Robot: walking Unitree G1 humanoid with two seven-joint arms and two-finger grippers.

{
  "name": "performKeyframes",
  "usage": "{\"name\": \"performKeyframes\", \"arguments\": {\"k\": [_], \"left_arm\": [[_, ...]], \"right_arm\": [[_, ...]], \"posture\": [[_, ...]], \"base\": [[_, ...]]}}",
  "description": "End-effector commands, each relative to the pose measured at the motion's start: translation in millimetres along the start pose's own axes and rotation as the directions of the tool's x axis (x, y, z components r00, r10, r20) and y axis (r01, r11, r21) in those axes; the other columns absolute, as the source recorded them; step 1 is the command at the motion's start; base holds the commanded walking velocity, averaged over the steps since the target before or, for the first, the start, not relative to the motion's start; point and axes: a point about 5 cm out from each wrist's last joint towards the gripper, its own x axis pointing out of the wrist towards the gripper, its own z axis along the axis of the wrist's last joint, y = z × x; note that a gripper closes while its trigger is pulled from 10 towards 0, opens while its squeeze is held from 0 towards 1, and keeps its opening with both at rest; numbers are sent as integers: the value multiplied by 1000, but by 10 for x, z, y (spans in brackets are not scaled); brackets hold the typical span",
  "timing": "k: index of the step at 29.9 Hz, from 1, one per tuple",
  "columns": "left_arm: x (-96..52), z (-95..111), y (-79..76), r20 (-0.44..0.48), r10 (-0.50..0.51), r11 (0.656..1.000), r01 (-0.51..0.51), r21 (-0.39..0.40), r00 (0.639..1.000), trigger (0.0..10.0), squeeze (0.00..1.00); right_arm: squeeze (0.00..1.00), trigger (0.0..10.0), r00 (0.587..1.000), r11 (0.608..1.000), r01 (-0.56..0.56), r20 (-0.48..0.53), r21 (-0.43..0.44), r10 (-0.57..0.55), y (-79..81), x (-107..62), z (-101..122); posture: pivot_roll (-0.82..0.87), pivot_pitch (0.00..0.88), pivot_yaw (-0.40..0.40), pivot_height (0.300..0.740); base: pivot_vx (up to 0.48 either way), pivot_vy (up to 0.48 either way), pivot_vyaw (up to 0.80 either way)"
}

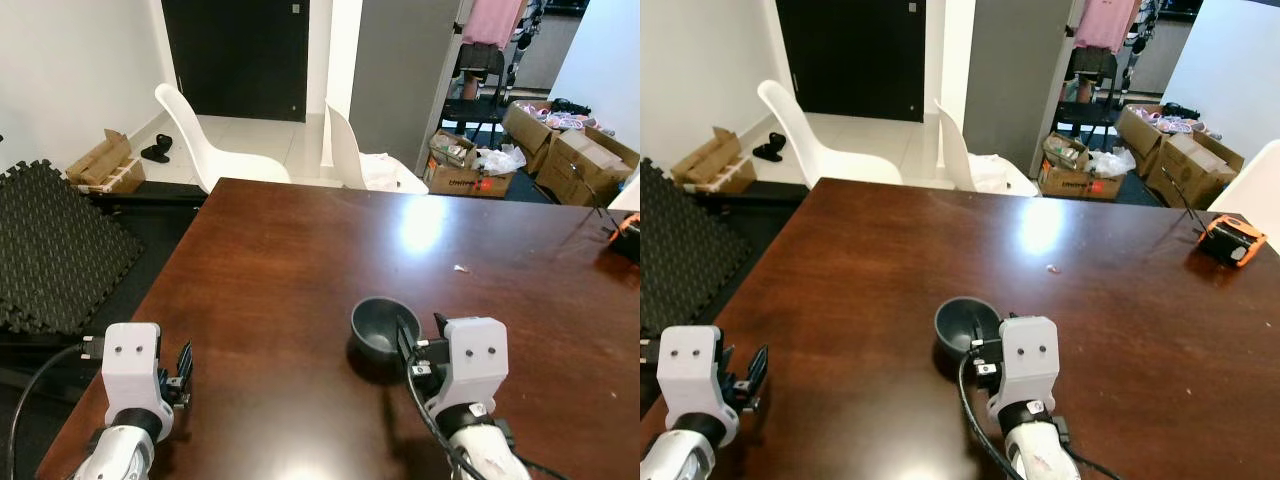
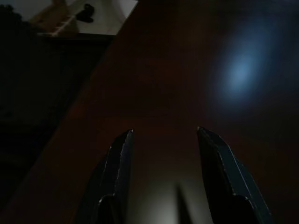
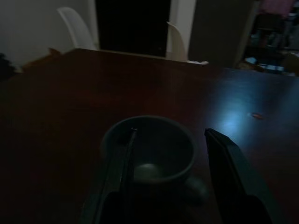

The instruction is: Setting the table

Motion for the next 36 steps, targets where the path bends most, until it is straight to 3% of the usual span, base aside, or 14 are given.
{"name": "performKeyframes", "arguments": {"k": [1,22,29,36], "left_arm": [[-34,-73,21,-24,15,1000,-15,8,1000,10000,0],[-32,-79,21,-22,12,1000,-12,14,1000,10000,0],[-31,-88,18,-25,10,1000,-10,16,1000,10000,0],[-29,-97,6,-27,3,1000,-2,10,1000,10000,0]], "right_arm": [[0,10000,1000,1000,0,-16,-7,0,8,-14,-48],[0,10000,1000,1000,6,-24,-10,-6,-4,14,-84],[0,10000,999,1000,13,-33,-7,-13,-16,17,-98],[0,10000,999,1000,22,-43,9,-22,-28,24,-115]], "posture": [[14,139,63,740],[18,128,61,740],[17,125,60,740],[17,124,59,740]], "base": [[-345,0,0],[-325,0,0],[-73,0,0],[0,0,-755]]}}
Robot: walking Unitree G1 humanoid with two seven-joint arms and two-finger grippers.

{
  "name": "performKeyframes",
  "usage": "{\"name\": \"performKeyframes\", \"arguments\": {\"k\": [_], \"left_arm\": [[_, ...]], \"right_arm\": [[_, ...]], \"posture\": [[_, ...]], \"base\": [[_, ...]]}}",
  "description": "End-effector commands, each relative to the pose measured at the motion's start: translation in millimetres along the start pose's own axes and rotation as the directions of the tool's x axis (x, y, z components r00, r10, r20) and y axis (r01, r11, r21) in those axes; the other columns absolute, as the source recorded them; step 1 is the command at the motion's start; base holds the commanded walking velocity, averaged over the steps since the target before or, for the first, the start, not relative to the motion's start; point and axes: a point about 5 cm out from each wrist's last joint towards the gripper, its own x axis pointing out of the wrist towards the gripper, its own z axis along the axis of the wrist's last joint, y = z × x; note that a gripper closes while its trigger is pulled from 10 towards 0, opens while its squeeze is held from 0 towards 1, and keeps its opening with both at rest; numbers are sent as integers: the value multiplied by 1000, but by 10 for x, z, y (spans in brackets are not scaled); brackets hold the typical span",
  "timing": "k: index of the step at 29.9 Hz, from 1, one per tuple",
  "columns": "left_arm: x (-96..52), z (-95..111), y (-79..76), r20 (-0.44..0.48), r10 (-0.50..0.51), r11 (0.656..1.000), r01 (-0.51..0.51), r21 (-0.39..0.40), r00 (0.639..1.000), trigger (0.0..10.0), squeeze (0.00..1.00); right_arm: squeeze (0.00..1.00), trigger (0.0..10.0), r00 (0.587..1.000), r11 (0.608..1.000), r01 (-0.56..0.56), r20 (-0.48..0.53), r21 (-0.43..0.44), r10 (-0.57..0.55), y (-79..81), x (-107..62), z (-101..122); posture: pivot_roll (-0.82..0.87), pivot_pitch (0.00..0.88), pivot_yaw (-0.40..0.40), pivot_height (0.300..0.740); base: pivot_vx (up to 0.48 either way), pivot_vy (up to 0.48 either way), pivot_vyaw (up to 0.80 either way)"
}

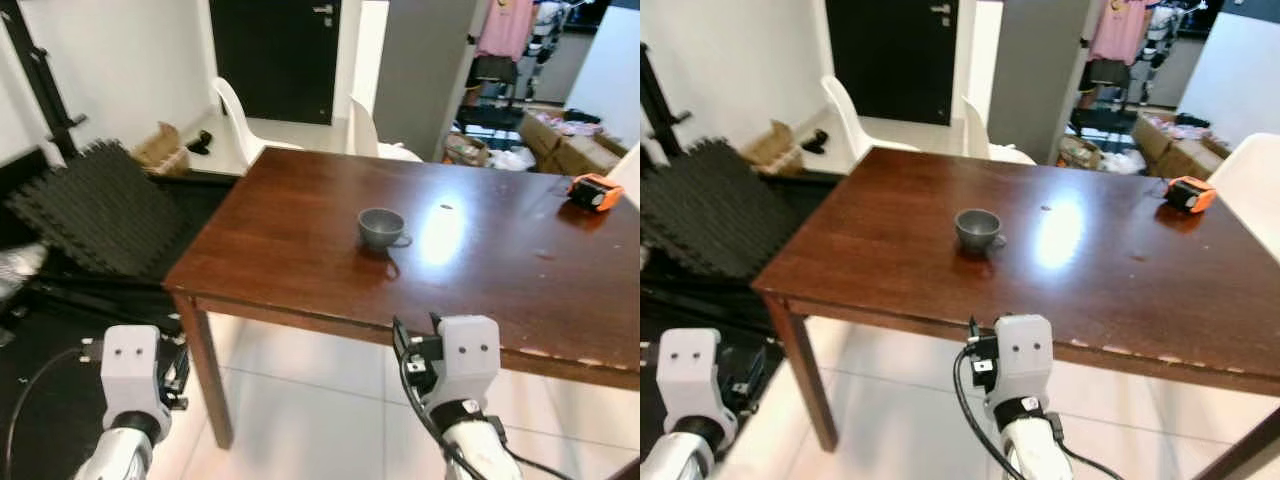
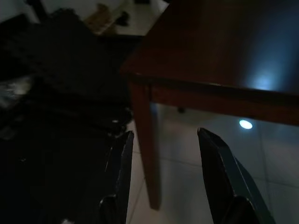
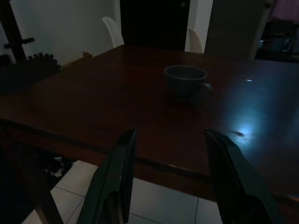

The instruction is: Setting the table

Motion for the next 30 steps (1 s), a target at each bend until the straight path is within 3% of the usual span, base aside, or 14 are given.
{"name": "performKeyframes", "arguments": {"k": [1,30], "left_arm": [[-9,-45,-37,-20,-13,1000,12,-1,1000,10000,0],[-21,-92,-41,-47,-19,1000,19,6,999,10000,0]], "right_arm": [[0,10000,999,1000,26,-32,6,-25,-49,-31,-61],[0,10000,998,999,42,-51,15,-41,-66,-46,-90]], "posture": [[17,124,60,740],[18,133,63,740]], "base": [[0,0,-800],[0,0,-800]]}}
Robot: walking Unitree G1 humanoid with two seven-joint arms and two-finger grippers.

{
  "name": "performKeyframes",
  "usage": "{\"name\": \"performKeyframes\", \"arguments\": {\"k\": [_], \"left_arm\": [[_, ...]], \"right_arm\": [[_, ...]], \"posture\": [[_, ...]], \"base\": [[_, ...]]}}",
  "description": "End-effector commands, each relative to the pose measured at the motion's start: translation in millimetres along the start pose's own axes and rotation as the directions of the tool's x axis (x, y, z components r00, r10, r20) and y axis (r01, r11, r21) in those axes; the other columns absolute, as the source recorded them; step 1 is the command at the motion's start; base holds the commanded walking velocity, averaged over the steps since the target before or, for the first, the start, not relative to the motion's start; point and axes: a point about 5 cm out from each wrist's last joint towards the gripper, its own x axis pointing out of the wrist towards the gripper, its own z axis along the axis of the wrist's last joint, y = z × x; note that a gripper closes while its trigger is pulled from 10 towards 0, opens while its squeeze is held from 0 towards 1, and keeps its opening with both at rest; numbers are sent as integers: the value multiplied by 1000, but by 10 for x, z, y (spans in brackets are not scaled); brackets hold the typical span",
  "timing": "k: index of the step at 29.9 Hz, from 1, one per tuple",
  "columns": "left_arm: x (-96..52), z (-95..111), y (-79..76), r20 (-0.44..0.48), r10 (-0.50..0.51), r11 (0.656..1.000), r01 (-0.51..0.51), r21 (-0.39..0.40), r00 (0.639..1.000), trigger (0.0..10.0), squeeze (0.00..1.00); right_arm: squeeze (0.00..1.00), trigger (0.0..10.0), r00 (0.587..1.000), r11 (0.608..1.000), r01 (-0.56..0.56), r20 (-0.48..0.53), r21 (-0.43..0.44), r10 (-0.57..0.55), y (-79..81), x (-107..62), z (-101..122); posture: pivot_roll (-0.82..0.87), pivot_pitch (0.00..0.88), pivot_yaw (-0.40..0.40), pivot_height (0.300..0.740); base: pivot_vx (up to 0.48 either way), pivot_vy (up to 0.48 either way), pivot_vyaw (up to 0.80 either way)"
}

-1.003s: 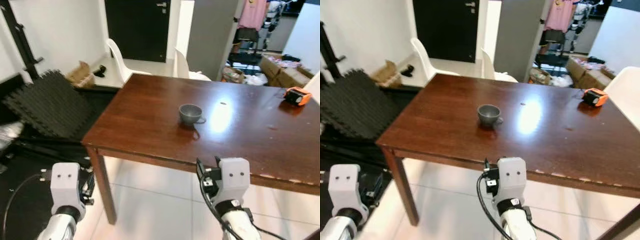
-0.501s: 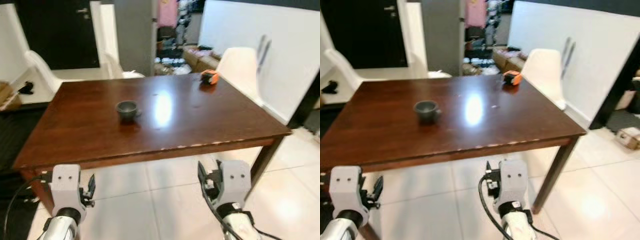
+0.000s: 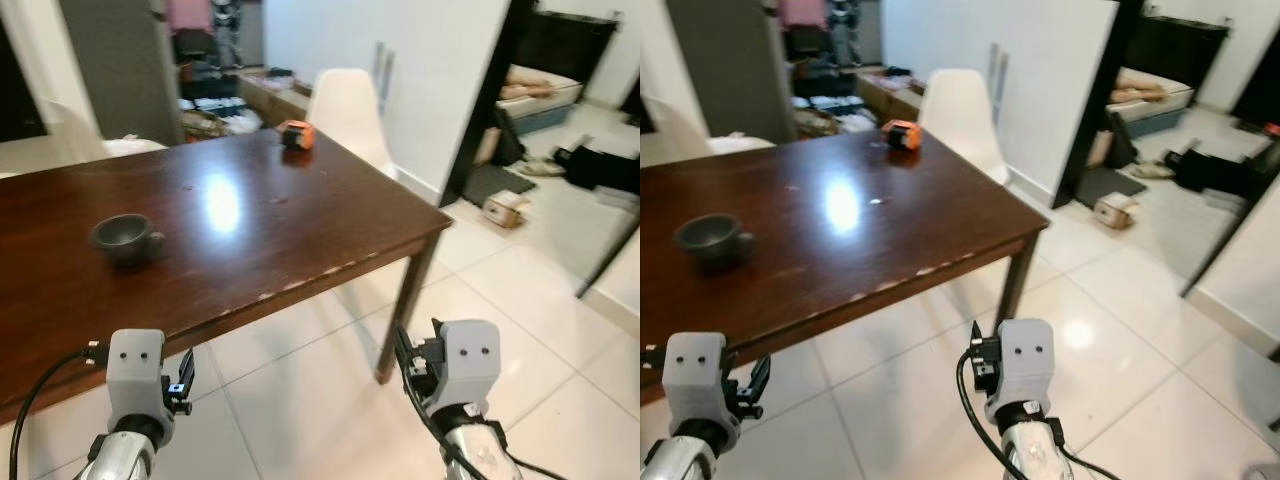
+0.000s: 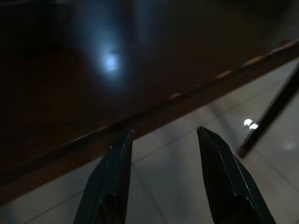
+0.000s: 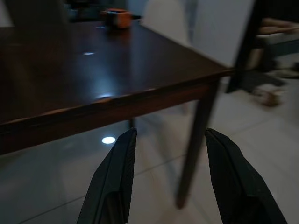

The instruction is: Setting the table

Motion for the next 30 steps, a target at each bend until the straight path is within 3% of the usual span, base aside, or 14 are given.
{"name": "performKeyframes", "arguments": {"k": [1,6,10,11,12,13,14,15,18,19,22,26,30], "left_arm": [[-30,-84,35,-38,16,1000,-16,9,999,10000,0],[-29,-151,58,-60,28,1000,-27,12,998,10000,0],[-39,-318,104,-106,39,998,-35,45,994,10000,0],[-62,-463,154,-148,50,996,-38,78,988,10000,0],[-62,-463,154,-148,50,996,-38,78,988,10000,0],[-126,-725,248,-230,68,992,-41,119,971,10000,0],[-156,-817,285,-262,75,991,-41,131,962,10000,0],[-156,-817,285,-262,75,991,-41,131,962,10000,0],[-268,-1096,276,-378,21,992,27,122,926,10000,0],[-268,-1096,276,-378,21,992,27,122,926,10000,0],[-429,-1439,257,-490,13,984,77,163,871,10000,0],[-461,-1497,254,-507,19,983,75,165,862,10000,0],[-569,-1680,323,-553,47,978,74,194,832,10000,0]], "right_arm": [[0,10000,1000,1000,12,-23,8,-11,-15,-27,-43],[0,10000,999,1000,8,-39,0,-8,-23,-34,-88],[0,10000,993,999,-9,-122,-42,4,-74,-83,-330],[0,10000,980,997,-7,-201,-74,-8,-151,-143,-559],[0,10000,980,997,-7,-201,-74,-8,-151,-143,-559],[0,10000,933,994,10,-357,-105,-47,-336,-317,-968],[0,10000,909,993,24,-410,-114,-68,-413,-398,-1102],[0,10000,909,993,24,-410,-114,-68,-413,-398,-1102],[0,10000,833,994,0,-550,-110,-61,-511,-626,-1434],[0,10000,833,994,0,-550,-110,-61,-511,-626,-1434],[0,10000,720,995,-42,-693,-94,-35,-534,-932,-1767],[0,10000,696,994,-49,-718,-96,-35,-539,-1013,-1829],[0,10000,630,998,2,-775,-63,-50,-576,-1228,-1998]], "posture": [[18,134,63,740],[17,134,62,740],[15,133,60,740],[15,131,57,740],[15,131,57,740],[19,130,54,740],[18,131,54,740],[18,131,54,740],[18,132,49,740],[18,132,49,740],[20,130,47,740],[20,133,47,740],[19,132,52,740]], "base": [[0,0,-800],[0,0,-800],[0,0,-797],[0,0,-788],[0,0,-788],[0,0,-781],[0,0,-781],[0,0,-781],[0,0,-775],[0,0,-775],[0,0,-773],[0,0,-764],[0,0,-763]]}}
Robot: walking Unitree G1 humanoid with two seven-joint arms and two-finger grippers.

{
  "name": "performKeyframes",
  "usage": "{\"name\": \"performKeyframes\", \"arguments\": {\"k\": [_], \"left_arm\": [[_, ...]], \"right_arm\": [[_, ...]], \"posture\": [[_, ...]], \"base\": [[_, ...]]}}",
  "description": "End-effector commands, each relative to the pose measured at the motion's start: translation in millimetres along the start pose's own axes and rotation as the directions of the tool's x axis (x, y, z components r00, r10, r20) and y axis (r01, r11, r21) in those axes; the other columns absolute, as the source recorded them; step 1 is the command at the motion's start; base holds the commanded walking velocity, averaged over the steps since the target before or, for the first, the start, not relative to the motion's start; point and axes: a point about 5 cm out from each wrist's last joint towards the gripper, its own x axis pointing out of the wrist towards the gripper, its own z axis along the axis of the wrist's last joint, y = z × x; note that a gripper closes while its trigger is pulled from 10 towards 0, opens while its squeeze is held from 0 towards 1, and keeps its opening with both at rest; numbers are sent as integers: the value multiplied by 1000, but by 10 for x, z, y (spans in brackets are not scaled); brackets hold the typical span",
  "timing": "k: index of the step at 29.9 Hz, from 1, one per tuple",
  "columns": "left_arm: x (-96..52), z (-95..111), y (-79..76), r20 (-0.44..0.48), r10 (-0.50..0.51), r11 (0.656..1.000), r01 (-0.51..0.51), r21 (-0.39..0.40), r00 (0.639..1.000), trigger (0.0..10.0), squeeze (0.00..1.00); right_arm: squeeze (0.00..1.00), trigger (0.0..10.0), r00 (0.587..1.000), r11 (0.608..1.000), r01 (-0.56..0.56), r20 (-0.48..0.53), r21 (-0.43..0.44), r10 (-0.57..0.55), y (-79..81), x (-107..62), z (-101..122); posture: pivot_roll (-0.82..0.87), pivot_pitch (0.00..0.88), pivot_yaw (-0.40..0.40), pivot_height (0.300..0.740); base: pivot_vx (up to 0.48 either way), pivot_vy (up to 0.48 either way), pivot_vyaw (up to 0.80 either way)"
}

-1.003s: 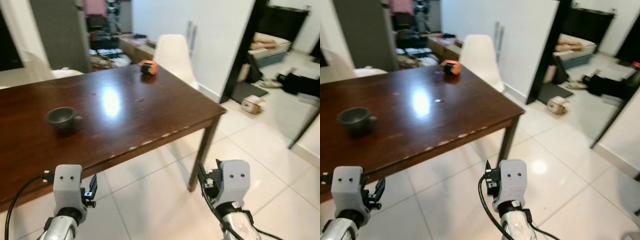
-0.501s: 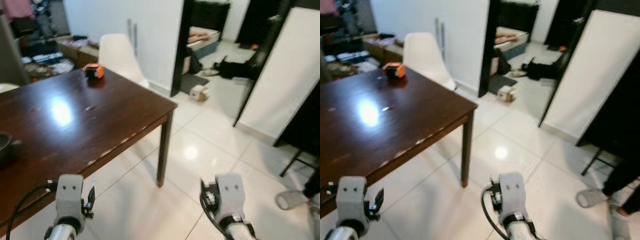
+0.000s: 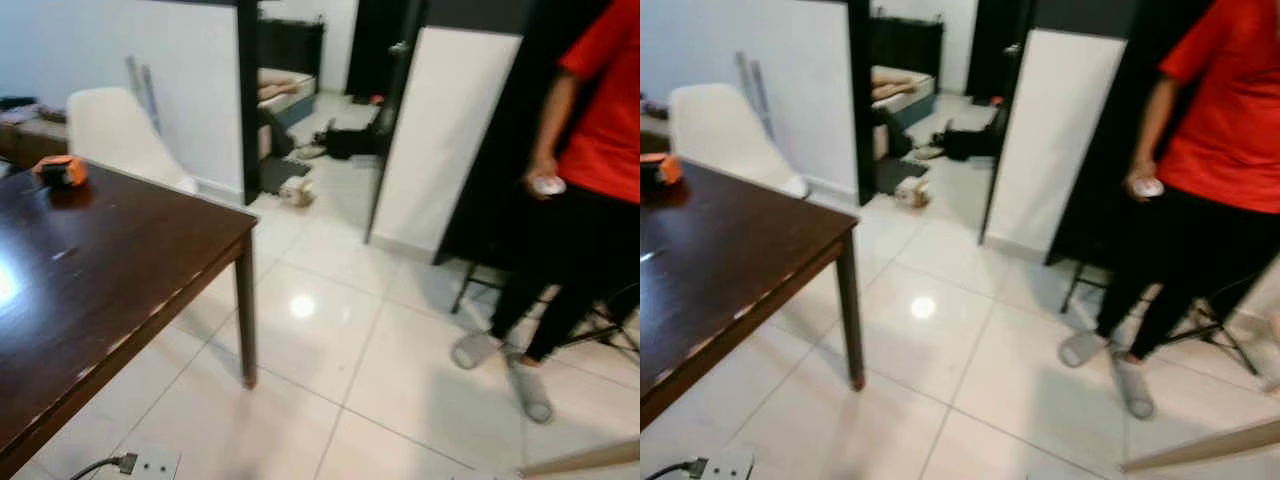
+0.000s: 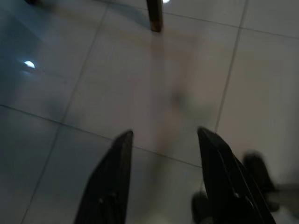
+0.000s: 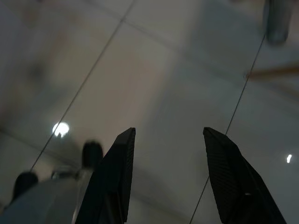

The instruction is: Setting the table

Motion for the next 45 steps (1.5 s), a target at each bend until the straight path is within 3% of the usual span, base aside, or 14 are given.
{"name": "performKeyframes", "arguments": {"k": [1,4,10,45], "left_arm": [[-53,-216,45,-75,23,1000,-22,16,997,10000,0],[-61,-322,101,-98,27,999,-25,28,995,10000,0],[-51,-343,146,-90,44,999,-42,23,995,10000,0],[21,-326,89,-47,40,999,-40,8,998,10000,0]], "right_arm": [[0,10000,998,1000,-3,-69,22,5,23,-56,-210],[0,10000,996,1000,-7,-83,25,9,27,-53,-292],[0,10000,998,1000,-13,-68,12,13,38,-36,-291],[0,10000,1000,1000,-26,-17,-7,25,45,24,-232]], "posture": [[19,131,53,740],[20,133,56,740],[24,133,56,740],[19,119,42,740]], "base": [[0,0,-763],[0,0,-763],[0,0,-763],[0,0,-763]]}}
